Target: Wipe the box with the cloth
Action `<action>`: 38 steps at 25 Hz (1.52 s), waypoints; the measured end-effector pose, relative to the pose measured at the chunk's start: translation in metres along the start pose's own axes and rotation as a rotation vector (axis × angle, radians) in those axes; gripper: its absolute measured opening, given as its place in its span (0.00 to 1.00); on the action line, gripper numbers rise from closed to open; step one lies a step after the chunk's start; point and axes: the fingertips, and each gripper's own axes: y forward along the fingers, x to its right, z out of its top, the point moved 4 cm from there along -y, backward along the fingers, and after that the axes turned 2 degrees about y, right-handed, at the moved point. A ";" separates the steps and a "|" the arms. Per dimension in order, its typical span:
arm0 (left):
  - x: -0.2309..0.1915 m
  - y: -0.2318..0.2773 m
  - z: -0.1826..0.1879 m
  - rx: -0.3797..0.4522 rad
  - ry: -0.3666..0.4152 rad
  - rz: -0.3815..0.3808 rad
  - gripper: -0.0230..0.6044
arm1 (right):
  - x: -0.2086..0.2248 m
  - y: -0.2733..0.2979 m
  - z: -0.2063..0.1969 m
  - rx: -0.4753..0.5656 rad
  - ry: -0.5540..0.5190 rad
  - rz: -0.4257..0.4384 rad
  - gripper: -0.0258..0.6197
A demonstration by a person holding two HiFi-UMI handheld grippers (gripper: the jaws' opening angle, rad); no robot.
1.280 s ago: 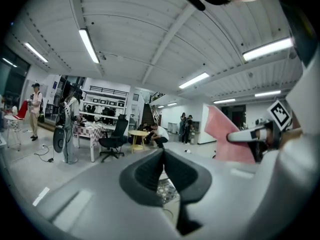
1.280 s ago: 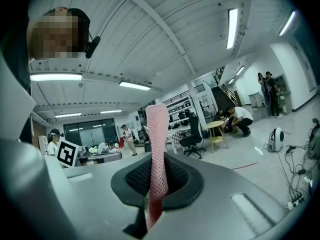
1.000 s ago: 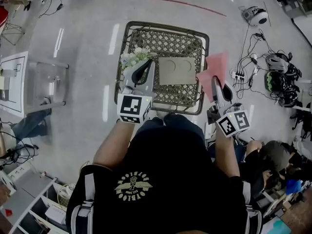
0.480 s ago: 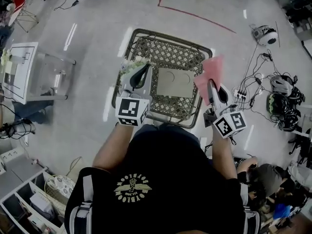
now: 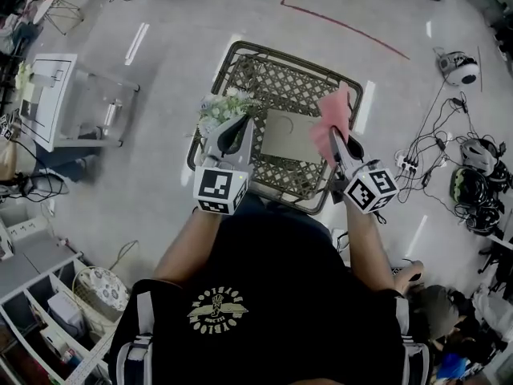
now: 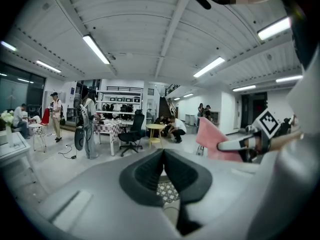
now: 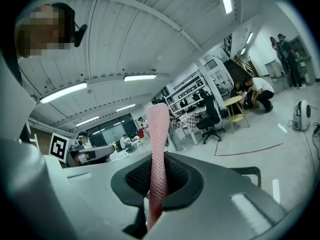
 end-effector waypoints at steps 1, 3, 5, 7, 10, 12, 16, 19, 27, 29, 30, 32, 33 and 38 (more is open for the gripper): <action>-0.002 0.002 0.000 -0.004 0.005 -0.005 0.04 | 0.000 0.006 -0.006 -0.011 0.014 0.003 0.07; -0.006 0.005 0.000 -0.013 0.014 -0.019 0.04 | -0.001 0.020 -0.021 -0.040 0.041 0.006 0.07; -0.012 0.007 -0.002 -0.021 0.019 -0.043 0.04 | -0.001 0.034 -0.041 -0.073 0.073 -0.002 0.07; -0.019 0.010 -0.002 -0.024 0.023 -0.070 0.04 | 0.003 0.049 -0.062 -0.099 0.113 -0.028 0.07; -0.032 0.017 0.000 -0.017 0.013 -0.088 0.04 | 0.013 0.073 -0.091 -0.134 0.149 -0.060 0.07; -0.038 0.020 0.001 -0.016 0.007 -0.093 0.04 | 0.022 0.087 -0.109 -0.168 0.152 -0.074 0.07; -0.046 0.023 -0.001 -0.030 0.019 -0.124 0.04 | 0.043 0.112 -0.150 -0.263 0.160 -0.128 0.07; -0.056 0.019 -0.004 -0.042 0.027 -0.130 0.04 | 0.054 0.130 -0.184 -0.349 0.183 -0.177 0.07; -0.083 0.007 -0.007 -0.046 0.027 -0.124 0.04 | 0.069 0.179 -0.254 -0.542 0.217 -0.234 0.07; -0.085 0.003 -0.009 -0.047 0.031 -0.125 0.04 | 0.070 0.190 -0.266 -0.584 0.227 -0.256 0.07; -0.086 0.001 -0.009 -0.047 0.034 -0.124 0.04 | 0.070 0.195 -0.270 -0.601 0.232 -0.260 0.07; -0.089 -0.003 -0.010 -0.049 0.037 -0.116 0.04 | 0.070 0.203 -0.280 -0.630 0.241 -0.271 0.07; -0.089 -0.005 -0.011 -0.052 0.037 -0.112 0.04 | 0.072 0.204 -0.284 -0.640 0.246 -0.279 0.07; -0.084 -0.004 -0.010 -0.056 0.040 -0.097 0.04 | 0.087 0.190 -0.283 -0.643 0.239 -0.300 0.06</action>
